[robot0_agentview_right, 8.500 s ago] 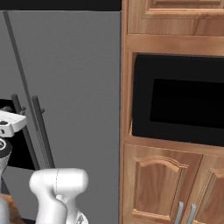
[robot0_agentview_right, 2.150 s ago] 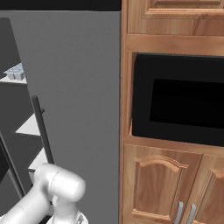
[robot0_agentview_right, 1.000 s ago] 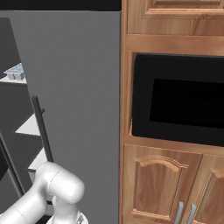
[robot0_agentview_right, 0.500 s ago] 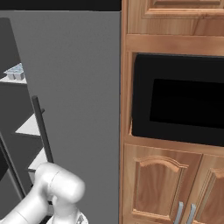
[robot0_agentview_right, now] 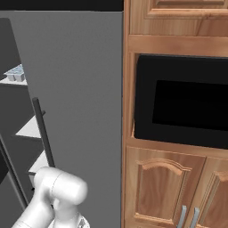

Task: Open the freezer door, pick up the ice cube tray from the freezer, and place it on the dining counter.

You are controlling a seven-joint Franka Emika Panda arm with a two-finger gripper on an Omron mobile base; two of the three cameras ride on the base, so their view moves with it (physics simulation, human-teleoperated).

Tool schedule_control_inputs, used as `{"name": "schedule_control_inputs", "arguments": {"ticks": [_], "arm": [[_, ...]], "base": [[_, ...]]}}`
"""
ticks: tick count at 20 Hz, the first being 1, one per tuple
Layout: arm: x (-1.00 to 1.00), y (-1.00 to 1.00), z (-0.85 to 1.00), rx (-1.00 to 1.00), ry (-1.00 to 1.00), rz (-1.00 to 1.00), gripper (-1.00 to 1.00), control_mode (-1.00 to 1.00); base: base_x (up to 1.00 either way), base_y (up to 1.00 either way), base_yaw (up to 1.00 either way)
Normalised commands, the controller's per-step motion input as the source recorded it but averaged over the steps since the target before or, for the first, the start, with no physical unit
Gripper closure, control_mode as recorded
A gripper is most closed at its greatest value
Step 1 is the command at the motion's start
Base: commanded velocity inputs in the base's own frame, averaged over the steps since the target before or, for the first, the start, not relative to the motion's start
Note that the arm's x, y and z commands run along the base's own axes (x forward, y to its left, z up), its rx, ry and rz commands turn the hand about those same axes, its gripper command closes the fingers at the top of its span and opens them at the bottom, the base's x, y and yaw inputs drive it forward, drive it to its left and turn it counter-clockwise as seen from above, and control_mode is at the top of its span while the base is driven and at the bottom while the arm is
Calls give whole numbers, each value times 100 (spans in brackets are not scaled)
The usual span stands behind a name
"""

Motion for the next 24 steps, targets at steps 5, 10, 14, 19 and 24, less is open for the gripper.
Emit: {"name": "schedule_control_inputs", "arguments": {"ticks": [5, 10, 14, 19, 24], "arm": [[45, -59, 14, 8, 0, 8, -100, -100], [63, -56, 14, 9, 0, 10, -100, -100], [74, -49, 13, 9, 0, 12, -100, -100], [79, -24, 5, 7, 0, 17, -100, -100], [90, -8, 0, 4, 0, 25, -100, -100]], "base": [[0, 0, 0], [0, 0, 0], [0, 0, 0], [0, 0, 0], [0, 0, 0]]}}
